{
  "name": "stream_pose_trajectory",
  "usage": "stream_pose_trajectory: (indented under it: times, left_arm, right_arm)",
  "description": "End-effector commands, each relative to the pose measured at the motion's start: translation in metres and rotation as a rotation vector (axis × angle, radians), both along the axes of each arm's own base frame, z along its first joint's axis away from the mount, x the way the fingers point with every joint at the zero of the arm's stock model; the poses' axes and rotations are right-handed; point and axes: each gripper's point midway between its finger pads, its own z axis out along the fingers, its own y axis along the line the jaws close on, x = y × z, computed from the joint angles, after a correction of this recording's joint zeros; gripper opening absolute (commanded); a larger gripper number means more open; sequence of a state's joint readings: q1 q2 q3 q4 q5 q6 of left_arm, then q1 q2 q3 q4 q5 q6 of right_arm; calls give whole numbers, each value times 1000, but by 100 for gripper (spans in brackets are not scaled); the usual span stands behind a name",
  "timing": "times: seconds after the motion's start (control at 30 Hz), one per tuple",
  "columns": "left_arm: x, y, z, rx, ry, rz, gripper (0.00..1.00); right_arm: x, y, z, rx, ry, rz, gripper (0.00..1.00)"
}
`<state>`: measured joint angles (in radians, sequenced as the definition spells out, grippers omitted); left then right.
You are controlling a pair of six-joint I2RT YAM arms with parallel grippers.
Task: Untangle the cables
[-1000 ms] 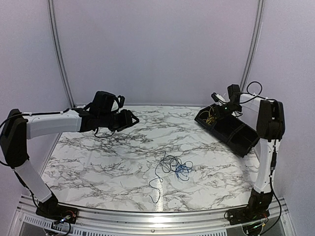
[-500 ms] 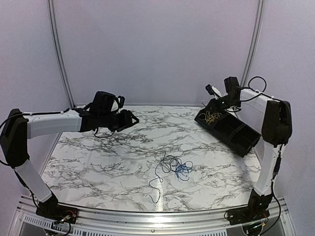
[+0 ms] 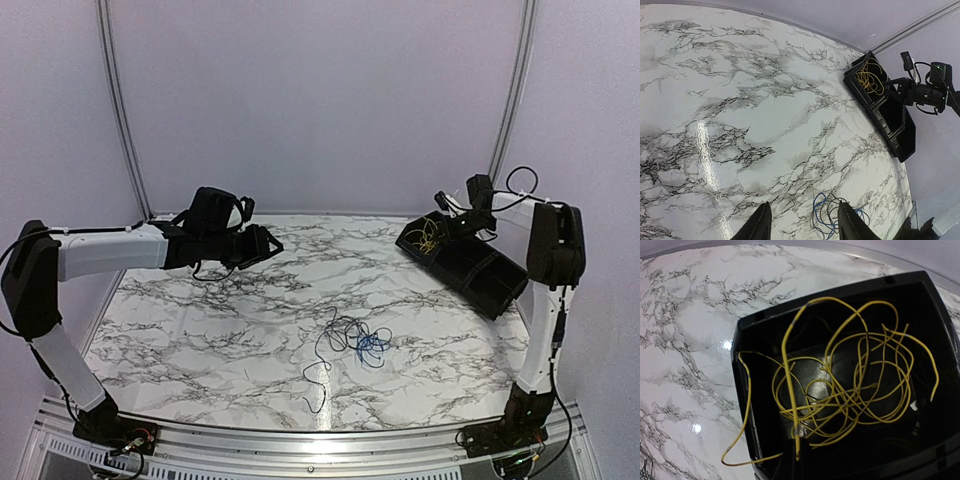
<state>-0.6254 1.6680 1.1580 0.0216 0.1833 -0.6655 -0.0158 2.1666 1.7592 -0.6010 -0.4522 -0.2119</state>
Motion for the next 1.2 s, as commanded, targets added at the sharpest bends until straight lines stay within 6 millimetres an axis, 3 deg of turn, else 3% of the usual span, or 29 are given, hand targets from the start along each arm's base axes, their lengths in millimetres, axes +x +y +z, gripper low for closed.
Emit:
stream_pose_trajectory:
  times: [0.0, 0.2, 0.3, 0.4, 0.43, 0.63, 0.73, 0.93, 1.17]
  left_arm:
    - [3, -1, -4, -3, -4, -6, 48]
    - [3, -2, -4, -6, -1, -9, 48]
    - [3, -1, -4, -6, -2, -8, 48]
    - [2, -2, -3, -7, -3, -10, 48]
    - [3, -1, -3, -7, -3, -8, 48]
    - [2, -2, -3, -12, 1, -11, 48]
    - [2, -3, -3, -13, 1, -13, 48]
    - [2, -3, -4, -13, 3, -13, 48]
    - [2, -3, -3, -15, 1, -14, 48]
  right_arm:
    - [17, -28, 11, -104, -57, -73, 0]
    - [21, -33, 16, -167, -84, -81, 0]
    - [17, -28, 24, -189, -96, -60, 20]
    - [10, -26, 46, -206, -140, -55, 34]
    - [7, -14, 56, -216, -163, -33, 38]
    - [-5, 10, 92, -255, -239, 20, 52]
    - [-7, 17, 89, -263, -239, 42, 56]
    - [0, 13, 67, -306, -205, 35, 59]
    - [0, 16, 43, -304, -153, 65, 54]
